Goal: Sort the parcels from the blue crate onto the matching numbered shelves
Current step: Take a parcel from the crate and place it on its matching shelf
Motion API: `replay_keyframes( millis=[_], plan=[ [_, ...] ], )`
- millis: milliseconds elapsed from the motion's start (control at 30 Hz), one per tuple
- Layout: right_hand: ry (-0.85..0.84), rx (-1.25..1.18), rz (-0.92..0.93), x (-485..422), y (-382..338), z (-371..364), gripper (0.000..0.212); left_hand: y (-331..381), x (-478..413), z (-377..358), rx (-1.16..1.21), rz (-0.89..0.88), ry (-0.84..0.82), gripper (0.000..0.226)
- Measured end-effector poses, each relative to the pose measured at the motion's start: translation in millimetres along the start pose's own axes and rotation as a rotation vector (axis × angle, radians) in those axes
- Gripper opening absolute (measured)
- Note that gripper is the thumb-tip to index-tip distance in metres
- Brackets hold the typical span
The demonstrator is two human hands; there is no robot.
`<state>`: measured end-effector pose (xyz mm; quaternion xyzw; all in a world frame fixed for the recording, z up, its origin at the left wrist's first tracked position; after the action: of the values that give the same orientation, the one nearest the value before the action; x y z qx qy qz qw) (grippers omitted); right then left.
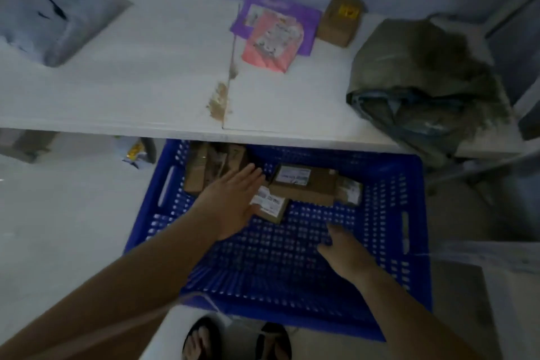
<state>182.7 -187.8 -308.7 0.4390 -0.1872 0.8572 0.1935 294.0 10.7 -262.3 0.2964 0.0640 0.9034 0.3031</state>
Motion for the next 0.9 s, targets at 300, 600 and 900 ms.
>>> replay_keyframes(
  millis=[300, 600, 900],
  plan=[
    [0.018, -1.077, -0.348, -187, 25, -59, 0.077, -41, -152, -156, 0.198, 0.047, -0.051, 0.064],
    [0.297, -1.658, -0.462, -250, 47, -56, 0.042, -75, -156, -241, 0.955, 0.350, -0.042, 0.066],
    [-0.031, -1.898, -0.295, -115, 34, -58, 0.046, -24, -100, -166, 1.764, 0.652, 0.062, 0.042]
  ],
)
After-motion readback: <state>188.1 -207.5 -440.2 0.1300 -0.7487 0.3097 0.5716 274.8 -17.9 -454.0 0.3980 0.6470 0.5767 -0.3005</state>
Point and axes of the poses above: each hand's wrist, its own x-axis away from the middle knuckle, its own z-axis out of the back of the hand, y = z × x, the point moved 7 cm from there along -x, towards the middle knuckle, and after that the axes turned 13 degrees about x, right-handed, at the moved point
